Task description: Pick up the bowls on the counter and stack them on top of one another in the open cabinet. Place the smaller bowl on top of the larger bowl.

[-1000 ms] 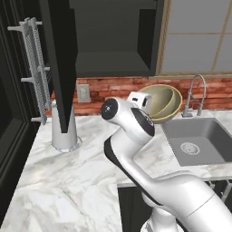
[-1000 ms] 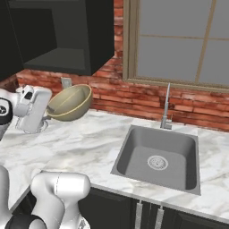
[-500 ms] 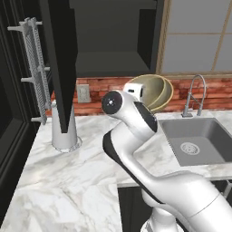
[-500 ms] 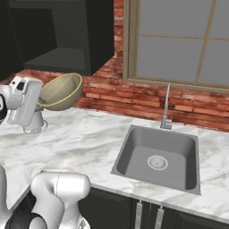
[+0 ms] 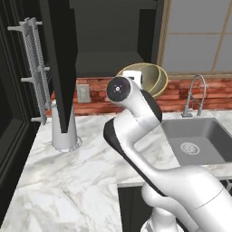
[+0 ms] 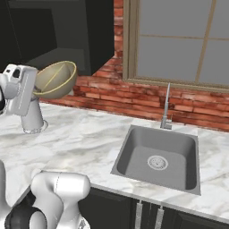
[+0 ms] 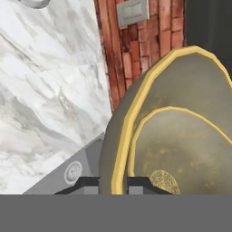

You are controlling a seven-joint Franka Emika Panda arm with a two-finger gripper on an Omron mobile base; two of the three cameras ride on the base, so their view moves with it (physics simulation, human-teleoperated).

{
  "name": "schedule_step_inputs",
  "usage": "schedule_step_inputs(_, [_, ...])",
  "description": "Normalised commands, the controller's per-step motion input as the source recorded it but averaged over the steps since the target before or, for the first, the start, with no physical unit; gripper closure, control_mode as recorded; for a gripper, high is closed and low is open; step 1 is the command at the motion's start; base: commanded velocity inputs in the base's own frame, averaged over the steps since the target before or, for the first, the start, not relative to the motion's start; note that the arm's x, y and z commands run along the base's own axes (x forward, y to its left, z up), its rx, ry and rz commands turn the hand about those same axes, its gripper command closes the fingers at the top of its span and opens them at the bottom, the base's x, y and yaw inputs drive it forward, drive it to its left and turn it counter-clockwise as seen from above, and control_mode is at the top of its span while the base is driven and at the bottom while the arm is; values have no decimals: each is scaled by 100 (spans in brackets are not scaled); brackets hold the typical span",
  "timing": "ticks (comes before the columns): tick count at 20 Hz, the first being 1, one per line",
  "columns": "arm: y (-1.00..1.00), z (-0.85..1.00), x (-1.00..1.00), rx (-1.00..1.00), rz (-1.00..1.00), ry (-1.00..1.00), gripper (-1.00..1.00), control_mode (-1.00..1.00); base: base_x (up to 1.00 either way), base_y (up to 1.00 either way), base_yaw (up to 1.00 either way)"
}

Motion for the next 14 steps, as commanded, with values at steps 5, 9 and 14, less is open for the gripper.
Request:
schedule_step_inputs(5, [3,35,23,0,8,0,100,-100,0,0,0])
schedule_step_inputs(9, [5,34,32,0,5,1,100,-100,0,0,0])
schedule_step_inputs(14, [8,28,37,0,4,0,100,-100,0,0,0])
